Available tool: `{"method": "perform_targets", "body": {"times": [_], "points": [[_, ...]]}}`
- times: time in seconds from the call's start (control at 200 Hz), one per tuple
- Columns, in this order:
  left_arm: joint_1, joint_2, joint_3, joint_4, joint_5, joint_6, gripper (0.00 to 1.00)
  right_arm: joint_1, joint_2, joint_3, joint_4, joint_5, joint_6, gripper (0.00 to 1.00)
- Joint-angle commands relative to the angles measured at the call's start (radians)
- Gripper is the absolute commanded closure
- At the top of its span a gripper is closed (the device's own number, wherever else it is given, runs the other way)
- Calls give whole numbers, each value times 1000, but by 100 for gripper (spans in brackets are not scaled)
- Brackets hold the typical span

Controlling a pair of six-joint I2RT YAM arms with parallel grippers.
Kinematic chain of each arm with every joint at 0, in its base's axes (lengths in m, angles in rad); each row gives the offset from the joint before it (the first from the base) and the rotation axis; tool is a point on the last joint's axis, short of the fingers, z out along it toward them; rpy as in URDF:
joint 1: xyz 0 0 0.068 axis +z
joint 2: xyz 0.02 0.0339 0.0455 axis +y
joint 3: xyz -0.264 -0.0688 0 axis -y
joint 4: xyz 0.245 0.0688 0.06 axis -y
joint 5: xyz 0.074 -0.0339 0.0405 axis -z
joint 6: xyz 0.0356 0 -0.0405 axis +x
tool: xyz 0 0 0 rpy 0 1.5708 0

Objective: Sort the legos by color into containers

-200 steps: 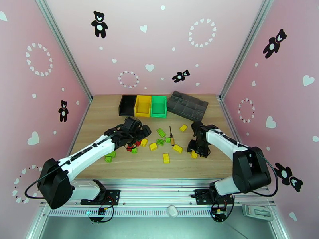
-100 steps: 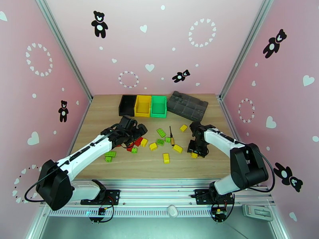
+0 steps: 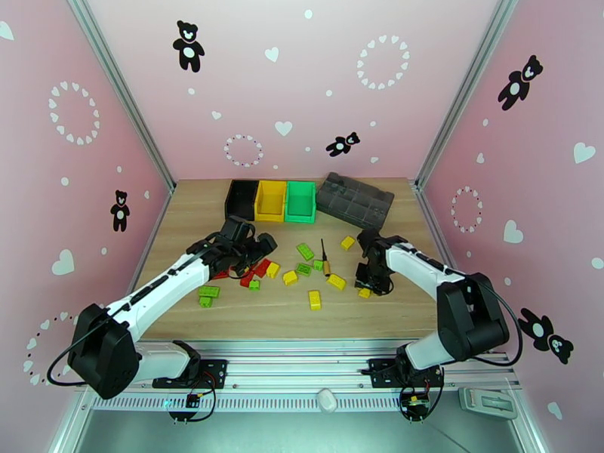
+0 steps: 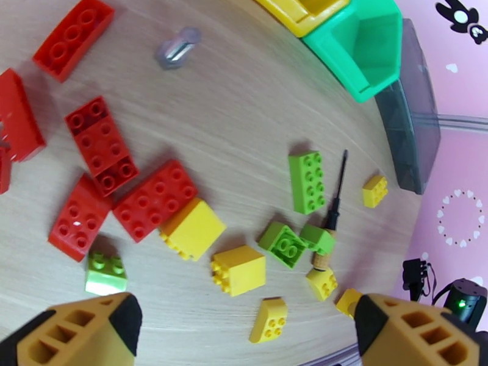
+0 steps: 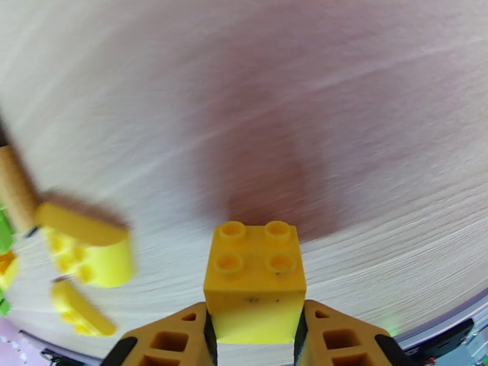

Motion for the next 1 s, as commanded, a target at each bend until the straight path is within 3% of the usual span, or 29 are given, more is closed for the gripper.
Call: {"method": "perform_targets", "body": {"times": [0.0, 0.305, 0.571, 0.856, 0.996], "points": [[12, 87, 105, 16, 93, 54, 2, 23, -17, 78, 49, -76, 46, 69], [37, 359, 322, 103, 267, 24, 5, 100, 238, 364, 221, -210, 154, 71], [166, 484, 348, 441, 435, -244, 7, 119, 525, 738, 237, -250, 183, 72], [216, 567, 462, 455, 457, -293, 8, 117, 781, 1072, 272, -287, 264, 71], [224, 568, 472, 449, 460, -297, 8, 113, 899, 1249, 277, -304, 300, 66]]}}
